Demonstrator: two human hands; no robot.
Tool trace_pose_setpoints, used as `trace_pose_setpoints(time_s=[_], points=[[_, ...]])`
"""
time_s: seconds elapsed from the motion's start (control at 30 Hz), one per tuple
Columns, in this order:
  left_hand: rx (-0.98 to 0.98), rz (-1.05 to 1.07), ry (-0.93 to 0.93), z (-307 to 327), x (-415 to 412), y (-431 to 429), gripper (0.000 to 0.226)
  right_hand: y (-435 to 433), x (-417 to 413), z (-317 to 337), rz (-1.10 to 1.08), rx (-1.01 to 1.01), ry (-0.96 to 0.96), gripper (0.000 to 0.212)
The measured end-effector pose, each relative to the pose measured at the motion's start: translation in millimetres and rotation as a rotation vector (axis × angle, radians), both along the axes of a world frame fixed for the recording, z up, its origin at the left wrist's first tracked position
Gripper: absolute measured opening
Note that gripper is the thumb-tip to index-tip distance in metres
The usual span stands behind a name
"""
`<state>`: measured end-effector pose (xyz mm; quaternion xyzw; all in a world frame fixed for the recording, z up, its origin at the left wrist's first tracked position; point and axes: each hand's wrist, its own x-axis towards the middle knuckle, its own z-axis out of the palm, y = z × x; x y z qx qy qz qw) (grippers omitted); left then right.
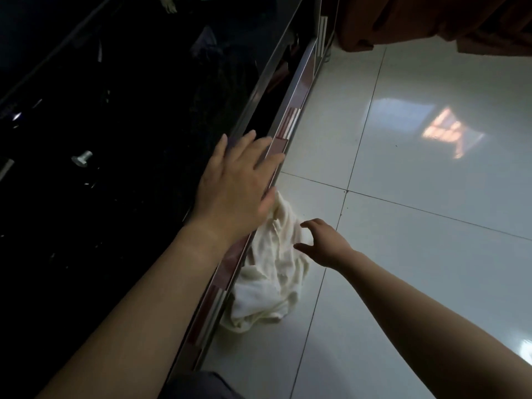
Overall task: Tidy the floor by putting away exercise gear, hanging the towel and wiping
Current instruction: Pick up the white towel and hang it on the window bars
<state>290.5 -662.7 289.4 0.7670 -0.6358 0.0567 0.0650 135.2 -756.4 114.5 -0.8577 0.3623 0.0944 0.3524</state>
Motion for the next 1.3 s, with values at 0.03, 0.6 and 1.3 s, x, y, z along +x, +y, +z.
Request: trace_pose_setpoints(time_s=[0.03, 0.6, 1.3], points=[[0.013, 0.001, 0.081, -9.4, -8.1, -0.1, 0.050, -2.2, -1.3, -4.0, -0.011, -0.004, -0.002, 0.061], [0.327, 0.174, 0.536, -159.4, -32.0, 70.1, 0.051, 26.1, 27.6, -149.9, 0.011, -0.095, -0.003, 0.069], [0.424, 0.132, 0.733, 205.6, -102.7, 7.0, 0.048, -4.3, -127.9, 340.7, -0.293, -0.035, -0.160, 0.021]])
